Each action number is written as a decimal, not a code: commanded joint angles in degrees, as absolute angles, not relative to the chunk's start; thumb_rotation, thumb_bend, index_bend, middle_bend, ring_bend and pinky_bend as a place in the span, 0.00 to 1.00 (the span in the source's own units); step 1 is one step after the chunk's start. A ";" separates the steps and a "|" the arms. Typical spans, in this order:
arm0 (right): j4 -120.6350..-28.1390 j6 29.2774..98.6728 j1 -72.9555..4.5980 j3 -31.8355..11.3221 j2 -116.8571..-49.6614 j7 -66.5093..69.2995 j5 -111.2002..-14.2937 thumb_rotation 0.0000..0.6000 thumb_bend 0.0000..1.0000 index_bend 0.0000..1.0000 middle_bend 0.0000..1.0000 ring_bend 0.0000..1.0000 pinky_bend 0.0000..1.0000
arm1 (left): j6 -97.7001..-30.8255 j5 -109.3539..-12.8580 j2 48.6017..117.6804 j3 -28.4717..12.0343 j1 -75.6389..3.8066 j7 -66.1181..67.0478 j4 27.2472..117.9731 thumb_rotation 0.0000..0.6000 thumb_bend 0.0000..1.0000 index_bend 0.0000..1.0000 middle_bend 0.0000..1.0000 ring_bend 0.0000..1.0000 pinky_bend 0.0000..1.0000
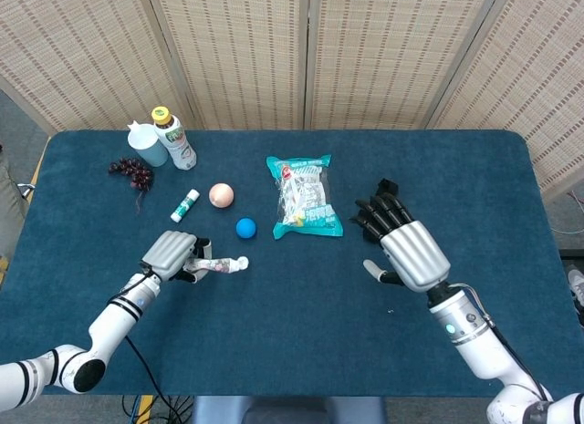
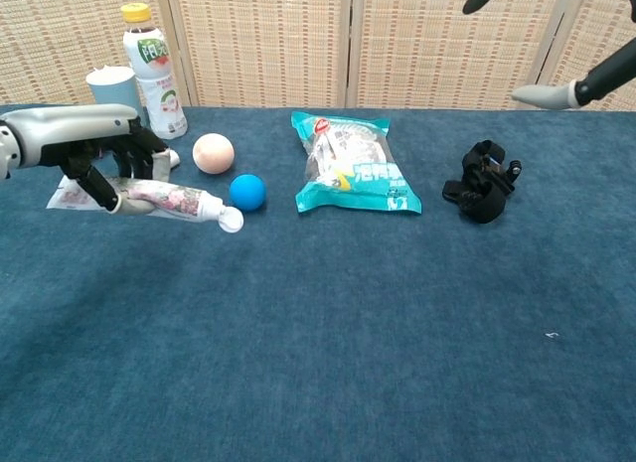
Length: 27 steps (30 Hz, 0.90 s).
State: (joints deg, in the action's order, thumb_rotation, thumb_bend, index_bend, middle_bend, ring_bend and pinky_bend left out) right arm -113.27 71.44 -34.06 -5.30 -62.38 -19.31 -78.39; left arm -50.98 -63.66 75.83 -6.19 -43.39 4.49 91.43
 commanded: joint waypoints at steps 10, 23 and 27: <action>-112.83 72.36 -30.98 -5.13 -59.97 -17.91 -79.89 0.90 0.23 0.22 0.10 0.00 0.03 | -52.21 -63.32 78.45 -4.15 -41.53 10.13 86.71 1.00 0.31 0.34 0.35 0.25 0.35; -111.38 73.72 -26.48 -4.52 -55.63 -16.42 -78.91 0.90 0.23 0.22 0.10 0.00 0.03 | -60.74 -64.38 72.12 -5.63 -36.27 9.41 94.37 1.00 0.31 0.19 0.23 0.18 0.29; -110.95 74.58 -24.13 -3.85 -53.72 -16.31 -77.26 0.98 0.26 0.19 0.10 0.00 0.04 | -69.57 -68.21 70.55 -4.83 -31.01 8.06 95.78 1.00 0.31 0.20 0.24 0.18 0.29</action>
